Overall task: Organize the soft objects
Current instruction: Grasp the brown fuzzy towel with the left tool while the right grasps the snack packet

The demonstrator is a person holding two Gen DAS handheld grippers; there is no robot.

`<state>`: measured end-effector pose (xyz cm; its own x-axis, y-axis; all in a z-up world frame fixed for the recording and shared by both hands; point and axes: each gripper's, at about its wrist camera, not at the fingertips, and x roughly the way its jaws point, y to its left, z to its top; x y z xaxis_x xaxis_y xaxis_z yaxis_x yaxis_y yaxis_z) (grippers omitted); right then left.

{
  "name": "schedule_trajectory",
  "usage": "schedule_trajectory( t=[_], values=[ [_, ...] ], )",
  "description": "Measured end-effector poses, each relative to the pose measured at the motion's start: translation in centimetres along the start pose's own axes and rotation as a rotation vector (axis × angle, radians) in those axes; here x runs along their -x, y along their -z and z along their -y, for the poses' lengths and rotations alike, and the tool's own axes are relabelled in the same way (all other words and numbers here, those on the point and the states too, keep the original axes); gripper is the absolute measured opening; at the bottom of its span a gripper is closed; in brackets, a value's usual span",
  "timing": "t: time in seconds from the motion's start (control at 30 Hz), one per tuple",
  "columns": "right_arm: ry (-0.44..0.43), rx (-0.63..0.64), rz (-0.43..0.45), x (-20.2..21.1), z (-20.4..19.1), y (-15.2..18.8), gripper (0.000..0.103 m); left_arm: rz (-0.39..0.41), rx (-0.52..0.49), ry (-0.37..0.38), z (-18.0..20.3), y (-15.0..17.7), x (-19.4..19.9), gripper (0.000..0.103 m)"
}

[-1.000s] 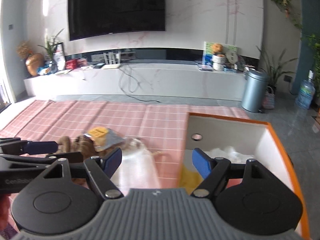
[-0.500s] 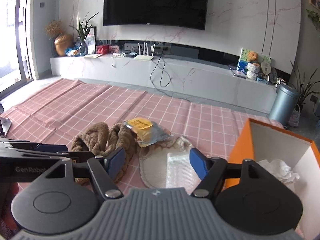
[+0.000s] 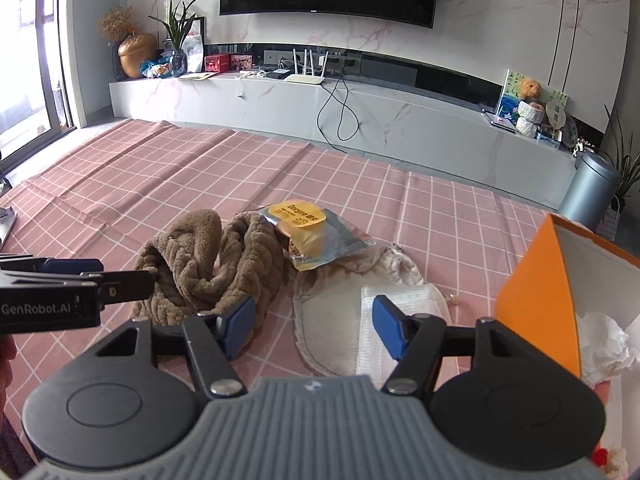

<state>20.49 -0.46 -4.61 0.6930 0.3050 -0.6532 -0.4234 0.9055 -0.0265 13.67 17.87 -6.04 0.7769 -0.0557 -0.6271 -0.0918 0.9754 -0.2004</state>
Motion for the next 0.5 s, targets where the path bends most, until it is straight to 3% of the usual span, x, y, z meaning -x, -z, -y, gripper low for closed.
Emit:
schedule_trajectory(
  t=[0.1, 0.27, 0.4, 0.5],
  values=[
    [-0.014, 0.0, -0.011, -0.9, -0.1, -0.3, 0.055, 0.001, 0.009, 0.013, -0.5, -0.2, -0.4, 0.087],
    [-0.021, 0.0, -0.024, -2.5, -0.1, -1.0, 0.054, -0.014, 0.087, 0.058, -0.9, -0.9, -1.6, 0.088],
    [-0.027, 0.004, -0.041, -3.7, -0.1, -1.3, 0.054, -0.065, 0.152, 0.017, -1.1, -1.4, -3.5, 0.089],
    [-0.017, 0.026, -0.056, -4.6, -0.5, -1.2, 0.051, -0.097, 0.219, 0.027, -1.5, -1.6, -4.7, 0.092]
  ],
)
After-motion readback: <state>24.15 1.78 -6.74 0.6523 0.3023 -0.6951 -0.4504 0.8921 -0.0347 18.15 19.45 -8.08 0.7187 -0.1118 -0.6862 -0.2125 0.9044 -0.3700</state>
